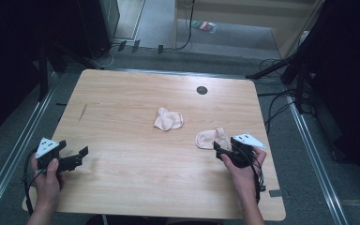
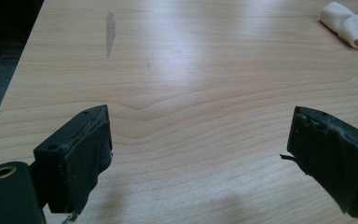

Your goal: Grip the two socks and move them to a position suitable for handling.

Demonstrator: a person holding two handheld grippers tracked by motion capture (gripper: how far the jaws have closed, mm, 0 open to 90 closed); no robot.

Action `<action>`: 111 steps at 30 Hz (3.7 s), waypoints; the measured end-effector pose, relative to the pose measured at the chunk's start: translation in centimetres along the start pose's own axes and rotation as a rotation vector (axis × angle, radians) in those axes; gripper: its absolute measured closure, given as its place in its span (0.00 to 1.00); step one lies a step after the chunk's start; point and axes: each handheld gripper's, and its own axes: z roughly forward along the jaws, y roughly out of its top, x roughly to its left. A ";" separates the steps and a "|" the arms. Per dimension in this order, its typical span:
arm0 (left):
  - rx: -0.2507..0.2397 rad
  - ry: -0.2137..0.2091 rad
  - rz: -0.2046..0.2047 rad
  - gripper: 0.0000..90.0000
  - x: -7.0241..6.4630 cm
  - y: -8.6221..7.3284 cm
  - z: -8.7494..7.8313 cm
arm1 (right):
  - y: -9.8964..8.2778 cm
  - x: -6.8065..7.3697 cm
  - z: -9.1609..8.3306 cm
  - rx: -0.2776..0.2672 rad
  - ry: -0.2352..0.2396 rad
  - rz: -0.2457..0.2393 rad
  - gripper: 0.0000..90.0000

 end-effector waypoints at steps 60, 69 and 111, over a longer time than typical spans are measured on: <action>-0.022 0.007 0.031 0.08 -1.3 0.3 -0.2 | 2.8 7.9 -3.5 -0.094 0.054 -0.013 0.91; -0.067 -0.058 0.068 0.08 -4.6 1.3 -1.2 | 2.3 11.7 -4.1 -0.082 0.135 -0.041 0.91; -0.040 -0.346 0.195 0.08 -13.9 0.6 -0.9 | -3.4 20.1 -0.1 0.006 0.248 -0.103 0.55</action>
